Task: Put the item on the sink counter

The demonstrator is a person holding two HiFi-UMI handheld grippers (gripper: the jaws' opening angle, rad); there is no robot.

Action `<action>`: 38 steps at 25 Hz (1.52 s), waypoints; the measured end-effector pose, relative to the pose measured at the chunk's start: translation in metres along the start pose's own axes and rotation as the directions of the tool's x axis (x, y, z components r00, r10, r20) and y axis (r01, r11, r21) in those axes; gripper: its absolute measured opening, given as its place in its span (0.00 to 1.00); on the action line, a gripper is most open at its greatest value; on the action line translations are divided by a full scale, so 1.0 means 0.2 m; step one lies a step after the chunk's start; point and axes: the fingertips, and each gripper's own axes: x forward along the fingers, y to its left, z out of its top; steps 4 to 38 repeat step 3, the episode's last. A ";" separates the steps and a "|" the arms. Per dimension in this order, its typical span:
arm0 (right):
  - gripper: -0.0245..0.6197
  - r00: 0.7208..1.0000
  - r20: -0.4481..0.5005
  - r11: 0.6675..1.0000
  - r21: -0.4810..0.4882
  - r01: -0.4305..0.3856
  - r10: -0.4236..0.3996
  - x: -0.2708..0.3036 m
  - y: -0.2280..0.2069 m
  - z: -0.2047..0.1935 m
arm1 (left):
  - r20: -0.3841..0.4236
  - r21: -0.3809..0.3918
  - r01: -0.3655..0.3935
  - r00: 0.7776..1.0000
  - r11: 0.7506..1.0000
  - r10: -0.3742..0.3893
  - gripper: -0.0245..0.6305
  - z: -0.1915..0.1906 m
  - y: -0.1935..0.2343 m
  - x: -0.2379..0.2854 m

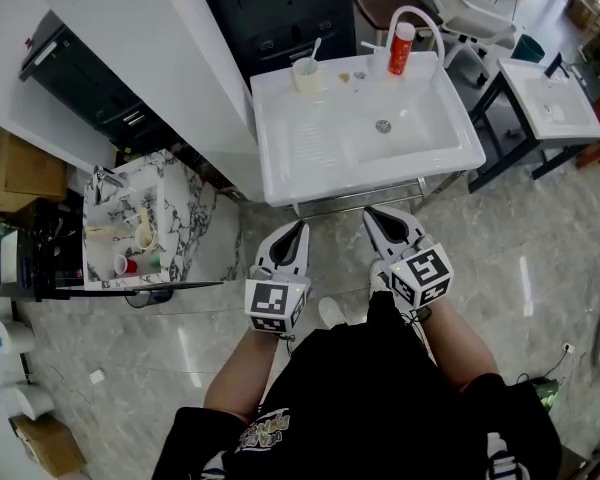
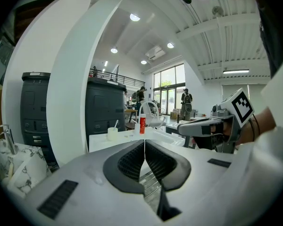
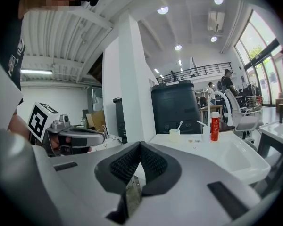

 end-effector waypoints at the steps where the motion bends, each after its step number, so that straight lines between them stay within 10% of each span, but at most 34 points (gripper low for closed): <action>1: 0.12 1.000 0.000 1.000 -0.001 0.000 0.000 0.00 0.00 0.00 | 0.000 0.000 0.000 1.000 1.000 0.000 0.07 0.00 0.00 0.00; 38: 0.12 1.000 0.000 1.000 -0.004 -0.001 0.001 0.00 0.00 0.00 | 0.000 0.000 0.000 1.000 1.000 0.000 0.07 0.00 0.00 0.00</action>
